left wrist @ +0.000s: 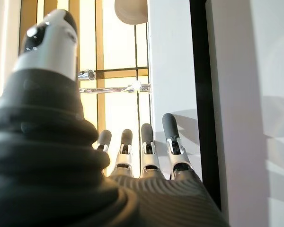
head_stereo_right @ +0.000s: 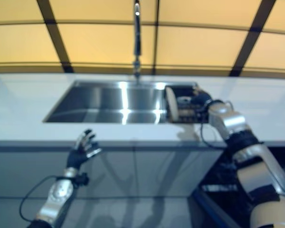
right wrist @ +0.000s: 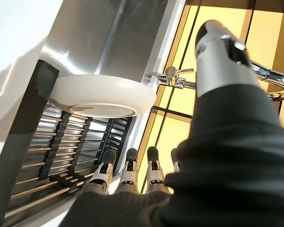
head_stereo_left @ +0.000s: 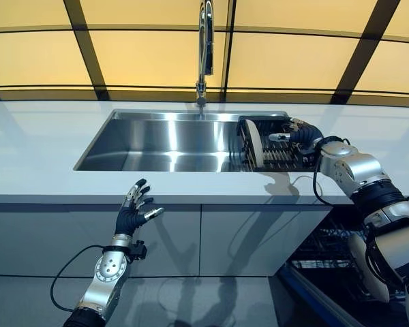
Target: Take plates into dishwasher
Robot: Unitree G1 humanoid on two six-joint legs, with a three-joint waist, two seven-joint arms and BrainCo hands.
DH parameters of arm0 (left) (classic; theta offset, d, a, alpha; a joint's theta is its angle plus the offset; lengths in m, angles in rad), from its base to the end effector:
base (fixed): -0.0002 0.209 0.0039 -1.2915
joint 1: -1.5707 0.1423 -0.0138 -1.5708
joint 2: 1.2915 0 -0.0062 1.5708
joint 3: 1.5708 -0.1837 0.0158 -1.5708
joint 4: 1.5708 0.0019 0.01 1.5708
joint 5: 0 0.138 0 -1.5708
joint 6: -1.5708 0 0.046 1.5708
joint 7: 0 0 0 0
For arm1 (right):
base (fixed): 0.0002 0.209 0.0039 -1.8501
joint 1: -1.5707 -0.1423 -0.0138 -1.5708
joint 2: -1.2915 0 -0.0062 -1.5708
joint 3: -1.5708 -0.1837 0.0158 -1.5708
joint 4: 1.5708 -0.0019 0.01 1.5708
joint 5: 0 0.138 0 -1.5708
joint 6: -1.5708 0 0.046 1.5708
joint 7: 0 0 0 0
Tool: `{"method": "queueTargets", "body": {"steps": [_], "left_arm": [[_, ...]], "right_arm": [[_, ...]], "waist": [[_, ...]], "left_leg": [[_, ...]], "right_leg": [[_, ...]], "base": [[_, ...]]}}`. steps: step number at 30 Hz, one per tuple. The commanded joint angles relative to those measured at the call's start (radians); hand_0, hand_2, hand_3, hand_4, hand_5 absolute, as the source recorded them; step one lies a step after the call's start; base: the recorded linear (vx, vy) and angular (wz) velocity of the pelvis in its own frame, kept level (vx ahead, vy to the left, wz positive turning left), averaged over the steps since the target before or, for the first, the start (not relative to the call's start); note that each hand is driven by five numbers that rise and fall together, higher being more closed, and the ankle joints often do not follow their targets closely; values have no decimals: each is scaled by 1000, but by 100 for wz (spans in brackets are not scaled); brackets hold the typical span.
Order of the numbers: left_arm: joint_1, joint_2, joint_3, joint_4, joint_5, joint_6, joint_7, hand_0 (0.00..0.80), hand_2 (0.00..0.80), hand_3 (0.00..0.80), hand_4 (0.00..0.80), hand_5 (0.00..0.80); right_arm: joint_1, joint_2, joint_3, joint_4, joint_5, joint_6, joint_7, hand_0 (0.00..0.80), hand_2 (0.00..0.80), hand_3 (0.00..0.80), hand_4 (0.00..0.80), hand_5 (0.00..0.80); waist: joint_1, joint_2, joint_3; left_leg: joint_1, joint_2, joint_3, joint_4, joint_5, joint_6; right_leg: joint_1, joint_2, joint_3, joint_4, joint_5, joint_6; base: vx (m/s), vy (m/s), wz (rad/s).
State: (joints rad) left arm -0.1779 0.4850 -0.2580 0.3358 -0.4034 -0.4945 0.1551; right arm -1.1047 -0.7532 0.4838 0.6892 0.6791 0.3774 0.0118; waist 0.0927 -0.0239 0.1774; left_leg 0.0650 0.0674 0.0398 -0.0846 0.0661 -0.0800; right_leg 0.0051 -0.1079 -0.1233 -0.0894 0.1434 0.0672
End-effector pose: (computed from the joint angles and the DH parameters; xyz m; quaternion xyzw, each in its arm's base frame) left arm 0.2291 0.2112 0.0492 0.0426 -0.1307 -0.0004 0.9905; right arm 0.3493 -0.2291 0.2341 -0.1360 0.0483 0.0158 0.9894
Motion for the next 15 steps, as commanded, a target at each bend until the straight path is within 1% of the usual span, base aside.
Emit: {"method": "queueTargets", "body": {"steps": [1,9,15], "left_arm": [[-40,38,-48,-17,29,-17,17,0,0,0,0,0],[-50,42,-60,-13,20,-17,23,0,0,0,0,0],[-60,36,-73,-7,18,-19,35,0,0,0,0,0]], "right_arm": [[-211,-40,71,53,24,-64,-13,0,0,0,0,0],[-227,-14,77,110,11,-75,21,0,0,0,0,0],[-238,13,87,149,-8,-98,37,0,0,0,0,0]], "waist": [[20,-42,27],[26,-35,37],[33,-29,45]], "left_leg": [[-6,-20,-48,-3,-2,17],[-13,-19,-54,-3,4,16],[-19,-21,-60,-3,9,15]], "right_leg": [[35,-44,-3,19,-6,25],[33,-42,-10,20,-6,22],[30,-40,-14,18,-5,19]], "base": [[15,-34,10],[6,-8,3],[-6,0,0]]}}
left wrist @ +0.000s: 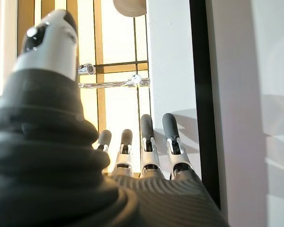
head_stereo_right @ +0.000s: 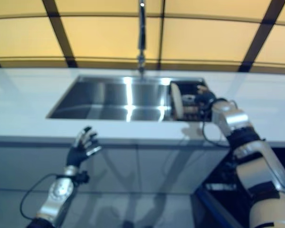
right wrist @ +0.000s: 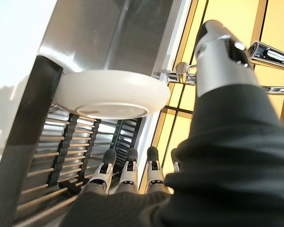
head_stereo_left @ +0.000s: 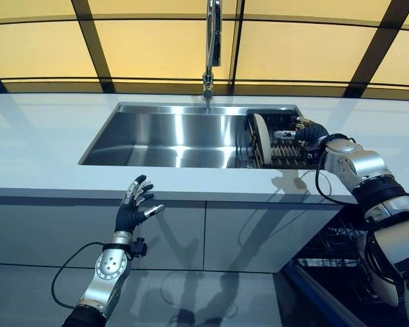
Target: Take plates into dishwasher
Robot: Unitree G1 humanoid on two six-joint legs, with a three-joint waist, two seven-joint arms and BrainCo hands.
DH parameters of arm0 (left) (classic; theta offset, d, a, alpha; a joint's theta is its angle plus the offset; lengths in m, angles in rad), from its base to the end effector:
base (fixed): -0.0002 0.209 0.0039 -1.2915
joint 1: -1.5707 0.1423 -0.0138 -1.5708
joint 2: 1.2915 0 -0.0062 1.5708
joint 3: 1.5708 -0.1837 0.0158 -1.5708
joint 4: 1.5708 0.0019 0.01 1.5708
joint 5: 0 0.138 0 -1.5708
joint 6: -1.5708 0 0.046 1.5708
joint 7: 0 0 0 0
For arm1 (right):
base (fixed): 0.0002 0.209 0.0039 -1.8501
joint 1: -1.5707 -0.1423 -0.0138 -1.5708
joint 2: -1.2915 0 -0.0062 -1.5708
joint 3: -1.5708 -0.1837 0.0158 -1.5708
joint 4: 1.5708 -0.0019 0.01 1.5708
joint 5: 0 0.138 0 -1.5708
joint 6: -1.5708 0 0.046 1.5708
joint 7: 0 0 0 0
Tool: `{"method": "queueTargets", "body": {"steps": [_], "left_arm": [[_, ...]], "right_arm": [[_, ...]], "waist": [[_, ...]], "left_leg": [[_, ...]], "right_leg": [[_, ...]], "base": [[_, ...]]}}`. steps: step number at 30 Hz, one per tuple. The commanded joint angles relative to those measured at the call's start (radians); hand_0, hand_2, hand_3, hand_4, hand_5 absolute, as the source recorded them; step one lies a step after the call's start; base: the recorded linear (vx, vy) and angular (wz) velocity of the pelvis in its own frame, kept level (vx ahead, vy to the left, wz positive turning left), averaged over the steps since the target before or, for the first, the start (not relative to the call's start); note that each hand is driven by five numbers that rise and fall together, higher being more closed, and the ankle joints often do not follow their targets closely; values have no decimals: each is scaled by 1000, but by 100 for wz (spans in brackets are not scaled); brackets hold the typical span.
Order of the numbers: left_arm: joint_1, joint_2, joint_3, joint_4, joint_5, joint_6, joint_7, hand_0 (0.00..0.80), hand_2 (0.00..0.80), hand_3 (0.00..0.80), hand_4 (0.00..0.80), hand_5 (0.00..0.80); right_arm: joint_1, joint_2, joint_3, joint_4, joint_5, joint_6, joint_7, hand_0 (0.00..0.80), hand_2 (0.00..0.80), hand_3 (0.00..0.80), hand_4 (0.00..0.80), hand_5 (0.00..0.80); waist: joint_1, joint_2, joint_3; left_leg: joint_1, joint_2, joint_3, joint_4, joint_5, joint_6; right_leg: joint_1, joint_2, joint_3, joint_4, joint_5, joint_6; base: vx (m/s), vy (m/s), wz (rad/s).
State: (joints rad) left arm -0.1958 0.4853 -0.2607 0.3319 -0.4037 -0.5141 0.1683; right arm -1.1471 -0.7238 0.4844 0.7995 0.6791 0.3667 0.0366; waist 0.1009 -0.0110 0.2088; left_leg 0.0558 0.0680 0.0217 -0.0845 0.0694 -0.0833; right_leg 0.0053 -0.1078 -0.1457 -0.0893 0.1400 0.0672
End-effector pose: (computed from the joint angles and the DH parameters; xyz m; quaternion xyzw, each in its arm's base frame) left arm 0.2325 0.2093 0.0543 0.0393 -0.1502 0.0015 0.9879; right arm 0.3551 -0.2323 0.2332 -0.1194 0.0639 0.0073 0.9908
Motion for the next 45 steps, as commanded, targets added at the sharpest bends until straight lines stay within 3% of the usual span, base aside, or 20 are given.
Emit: {"method": "queueTargets", "body": {"steps": [1,21,35,45], "left_arm": [[-44,35,-71,-4,19,2,24,0,0,0,0,0],[-66,6,-96,34,37,-3,53,0,0,0,0,0],[-68,10,-88,23,42,-23,54,0,0,0,0,0],[-81,19,-108,31,36,-42,77,0,0,0,0,0]], "right_arm": [[-198,-13,87,44,-11,-92,15,0,0,0,0,0],[-220,33,104,141,-84,-135,90,0,0,0,0,0],[-219,49,137,211,-180,-77,110,0,0,0,0,0],[-290,17,237,332,-425,-71,83,0,0,0,0,0]], "waist": [[25,-41,13],[43,-47,-4],[66,-45,17],[76,-37,37]], "left_leg": [[-10,-22,-43,-3,5,18],[-2,-27,-53,-3,5,20],[-11,-28,-68,-3,-1,19],[-26,-31,-71,-3,6,19]], "right_leg": [[30,-40,9,18,-2,19],[49,-40,-3,20,-10,18],[48,-40,-21,18,-16,21],[34,-39,-25,19,-10,25]], "base": [[0,0,0],[3,1,0],[-5,-5,4],[-15,0,1]]}}
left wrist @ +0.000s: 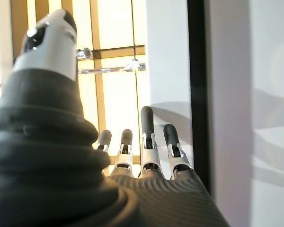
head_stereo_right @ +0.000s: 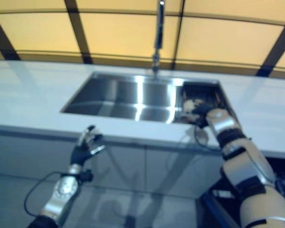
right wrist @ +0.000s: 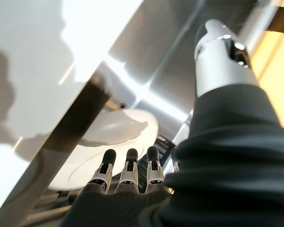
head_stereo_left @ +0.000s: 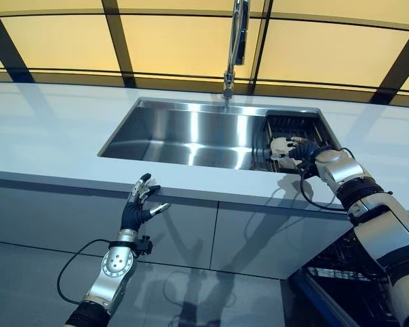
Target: Take plates into dishwasher
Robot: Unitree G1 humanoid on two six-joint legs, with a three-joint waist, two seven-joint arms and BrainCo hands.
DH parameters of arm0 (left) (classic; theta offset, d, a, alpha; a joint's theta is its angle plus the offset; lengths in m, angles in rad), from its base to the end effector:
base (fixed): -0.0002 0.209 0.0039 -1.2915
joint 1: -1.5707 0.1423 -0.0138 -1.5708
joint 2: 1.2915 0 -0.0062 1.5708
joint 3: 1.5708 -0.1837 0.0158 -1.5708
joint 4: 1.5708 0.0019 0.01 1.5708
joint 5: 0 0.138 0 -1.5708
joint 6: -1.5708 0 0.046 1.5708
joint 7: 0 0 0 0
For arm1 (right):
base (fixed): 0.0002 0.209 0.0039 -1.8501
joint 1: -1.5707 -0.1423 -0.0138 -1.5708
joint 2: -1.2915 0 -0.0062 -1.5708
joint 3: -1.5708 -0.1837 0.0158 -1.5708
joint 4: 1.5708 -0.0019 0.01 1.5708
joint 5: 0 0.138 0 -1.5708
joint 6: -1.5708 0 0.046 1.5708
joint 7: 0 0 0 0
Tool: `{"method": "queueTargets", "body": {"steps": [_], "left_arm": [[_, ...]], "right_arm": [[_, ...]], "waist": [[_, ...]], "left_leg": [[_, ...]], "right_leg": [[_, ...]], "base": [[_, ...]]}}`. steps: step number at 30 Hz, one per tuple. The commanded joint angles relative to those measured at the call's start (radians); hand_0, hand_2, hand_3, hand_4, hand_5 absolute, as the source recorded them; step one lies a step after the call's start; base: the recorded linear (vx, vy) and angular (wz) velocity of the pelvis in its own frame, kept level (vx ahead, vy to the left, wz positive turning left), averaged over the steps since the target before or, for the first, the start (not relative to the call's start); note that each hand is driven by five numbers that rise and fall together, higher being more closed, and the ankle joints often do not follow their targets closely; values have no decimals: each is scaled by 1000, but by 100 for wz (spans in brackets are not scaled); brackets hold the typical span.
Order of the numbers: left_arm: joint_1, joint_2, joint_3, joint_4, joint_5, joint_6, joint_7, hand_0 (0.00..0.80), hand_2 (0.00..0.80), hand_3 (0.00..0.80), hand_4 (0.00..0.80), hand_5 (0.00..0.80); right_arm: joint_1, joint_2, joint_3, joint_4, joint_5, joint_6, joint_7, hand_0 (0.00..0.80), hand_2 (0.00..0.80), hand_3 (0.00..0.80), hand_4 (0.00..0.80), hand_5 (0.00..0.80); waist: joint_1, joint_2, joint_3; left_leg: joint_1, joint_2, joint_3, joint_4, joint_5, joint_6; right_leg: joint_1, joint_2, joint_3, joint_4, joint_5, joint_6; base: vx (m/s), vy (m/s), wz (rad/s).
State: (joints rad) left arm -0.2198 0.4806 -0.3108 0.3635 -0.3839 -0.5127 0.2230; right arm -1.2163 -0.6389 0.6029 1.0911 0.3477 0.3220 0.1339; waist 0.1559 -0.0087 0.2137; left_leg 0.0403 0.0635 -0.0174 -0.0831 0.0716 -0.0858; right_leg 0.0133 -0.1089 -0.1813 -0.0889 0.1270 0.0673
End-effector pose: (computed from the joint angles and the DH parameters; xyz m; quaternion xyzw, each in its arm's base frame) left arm 0.2353 0.2013 0.0497 0.0484 -0.1398 0.0060 0.9890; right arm 0.3646 -0.2385 0.2084 -0.2848 0.1551 -0.0191 0.9458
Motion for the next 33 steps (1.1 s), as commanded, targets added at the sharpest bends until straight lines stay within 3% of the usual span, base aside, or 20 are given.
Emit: {"method": "queueTargets", "body": {"steps": [1,9,13,21,25,33], "left_arm": [[-59,25,-59,1,15,-45,24,0,0,0,0,0],[-65,31,-64,10,16,-51,17,0,0,0,0,0],[-68,22,-62,13,25,-47,13,0,0,0,0,0],[-67,15,-54,6,27,-26,-1,0,0,0,0,0],[-73,6,-43,5,27,-23,-4,0,0,0,0,0],[-90,-10,-30,11,26,-24,12,0,0,0,0,0]], "right_arm": [[-231,-68,131,46,-126,-27,-11,0,0,0,0,0],[-288,-82,263,43,-286,-50,25,0,0,0,0,0],[-316,-83,341,17,-396,-93,50,0,0,0,0,0],[-323,-76,403,-58,-483,-82,69,0,0,0,0,0],[-291,-46,418,-120,-518,-46,113,0,0,0,0,0],[-181,8,340,-172,-536,62,119,0,0,0,0,0]], "waist": [[21,-40,33],[29,-48,34],[30,-53,29],[34,-61,22],[35,-56,27],[29,-43,44]], "left_leg": [[-12,-27,-31,-4,5,21],[-15,-30,-33,-4,6,24],[-14,-28,-30,-4,7,25],[-15,-27,-29,-4,6,25],[-21,-27,-28,-4,6,27],[-35,-30,-25,-4,7,27]], "right_leg": [[24,-38,11,19,4,26],[23,-41,4,20,5,31],[23,-41,1,21,4,32],[25,-42,3,20,3,36],[20,-42,4,18,3,35],[5,-45,5,19,3,34]], "base": [[-33,1,6],[-7,0,3],[0,0,0],[0,0,0],[0,0,0],[-36,16,0]]}}
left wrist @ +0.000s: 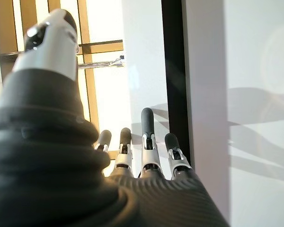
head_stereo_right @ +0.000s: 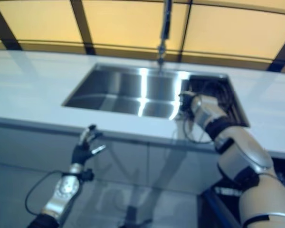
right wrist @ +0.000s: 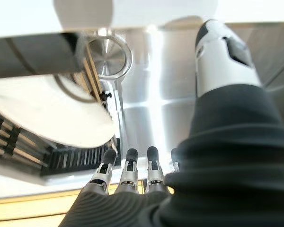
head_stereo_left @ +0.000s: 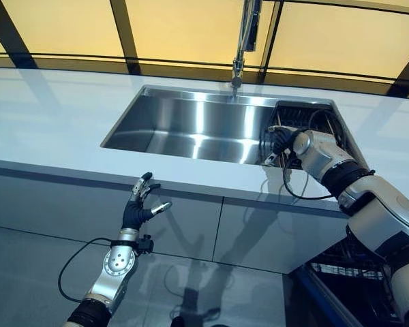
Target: Take plates into dishwasher
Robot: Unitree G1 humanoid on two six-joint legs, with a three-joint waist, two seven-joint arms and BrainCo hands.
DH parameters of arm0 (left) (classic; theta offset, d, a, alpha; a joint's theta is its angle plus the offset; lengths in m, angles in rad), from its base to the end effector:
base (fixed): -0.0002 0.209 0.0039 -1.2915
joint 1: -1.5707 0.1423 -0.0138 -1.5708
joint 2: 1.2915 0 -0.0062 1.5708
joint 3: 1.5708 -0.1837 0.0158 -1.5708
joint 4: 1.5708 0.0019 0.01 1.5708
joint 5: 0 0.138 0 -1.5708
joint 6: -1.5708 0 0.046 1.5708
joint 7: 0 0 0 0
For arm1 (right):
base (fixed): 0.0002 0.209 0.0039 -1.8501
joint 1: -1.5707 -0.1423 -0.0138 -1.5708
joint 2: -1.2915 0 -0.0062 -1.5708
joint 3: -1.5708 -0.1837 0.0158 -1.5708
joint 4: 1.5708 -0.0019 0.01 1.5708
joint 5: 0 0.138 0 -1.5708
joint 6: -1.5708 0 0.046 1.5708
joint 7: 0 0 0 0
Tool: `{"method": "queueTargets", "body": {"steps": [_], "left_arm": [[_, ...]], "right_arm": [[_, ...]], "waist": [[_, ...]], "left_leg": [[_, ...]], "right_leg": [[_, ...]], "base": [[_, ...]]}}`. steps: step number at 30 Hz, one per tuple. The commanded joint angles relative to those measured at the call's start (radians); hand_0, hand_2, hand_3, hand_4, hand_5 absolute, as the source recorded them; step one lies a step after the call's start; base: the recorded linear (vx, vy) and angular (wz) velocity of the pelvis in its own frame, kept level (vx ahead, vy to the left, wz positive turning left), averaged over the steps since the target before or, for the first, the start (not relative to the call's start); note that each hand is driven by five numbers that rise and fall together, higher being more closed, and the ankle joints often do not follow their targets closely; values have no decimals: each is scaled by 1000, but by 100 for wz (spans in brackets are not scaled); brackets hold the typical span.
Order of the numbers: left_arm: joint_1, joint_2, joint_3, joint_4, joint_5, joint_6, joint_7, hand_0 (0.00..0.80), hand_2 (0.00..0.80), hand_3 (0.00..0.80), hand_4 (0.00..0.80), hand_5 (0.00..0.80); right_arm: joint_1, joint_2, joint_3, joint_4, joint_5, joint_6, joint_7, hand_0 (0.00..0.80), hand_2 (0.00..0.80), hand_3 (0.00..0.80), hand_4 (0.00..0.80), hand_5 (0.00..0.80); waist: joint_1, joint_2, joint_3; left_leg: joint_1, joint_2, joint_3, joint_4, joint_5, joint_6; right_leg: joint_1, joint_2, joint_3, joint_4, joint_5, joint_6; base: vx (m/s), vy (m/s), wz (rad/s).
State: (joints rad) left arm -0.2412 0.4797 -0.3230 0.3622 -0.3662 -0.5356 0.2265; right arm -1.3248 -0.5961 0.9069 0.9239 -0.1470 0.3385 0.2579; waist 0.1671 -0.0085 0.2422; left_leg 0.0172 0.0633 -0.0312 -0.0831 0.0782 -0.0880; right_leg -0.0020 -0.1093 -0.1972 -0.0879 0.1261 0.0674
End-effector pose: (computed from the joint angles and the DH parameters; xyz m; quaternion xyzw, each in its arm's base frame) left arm 0.2389 0.1971 0.0545 0.0531 -0.1608 -0.0048 0.9856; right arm 0.3729 -0.1782 0.2367 -0.6217 0.1068 0.0593 0.7737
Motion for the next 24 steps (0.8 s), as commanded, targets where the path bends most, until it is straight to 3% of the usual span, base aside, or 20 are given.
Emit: {"method": "queueTargets", "body": {"steps": [1,8,17,24], "left_arm": [[-69,-10,-16,11,9,0,9,0,0,0,0,0],[-66,-1,-2,2,4,-1,18,0,0,0,0,0],[-50,24,6,-6,-10,-15,17,0,0,0,0,0],[-31,36,22,-17,-11,-13,6,0,0,0,0,0]], "right_arm": [[-64,-32,30,-2,-42,53,-4,0,0,0,0,0],[-12,-48,-24,28,-29,112,-10,0,0,0,0,0],[-34,-117,-48,33,-31,91,-90,0,0,0,0,0],[-53,-183,-33,7,-35,117,-59,0,0,0,0,0]], "waist": [[18,-42,17],[14,-36,34],[1,-39,41],[-11,-47,34]], "left_leg": [[-13,-29,-12,-4,1,29],[-15,-28,-8,-4,0,30],[-16,-28,1,-4,0,30],[-10,-23,13,-4,-3,30]], "right_leg": [[19,-45,21,18,5,34],[13,-45,23,19,5,32],[5,-41,33,19,9,34],[6,-39,41,19,8,36]], "base": [[0,0,0],[0,0,0],[0,0,0],[0,0,0]]}}
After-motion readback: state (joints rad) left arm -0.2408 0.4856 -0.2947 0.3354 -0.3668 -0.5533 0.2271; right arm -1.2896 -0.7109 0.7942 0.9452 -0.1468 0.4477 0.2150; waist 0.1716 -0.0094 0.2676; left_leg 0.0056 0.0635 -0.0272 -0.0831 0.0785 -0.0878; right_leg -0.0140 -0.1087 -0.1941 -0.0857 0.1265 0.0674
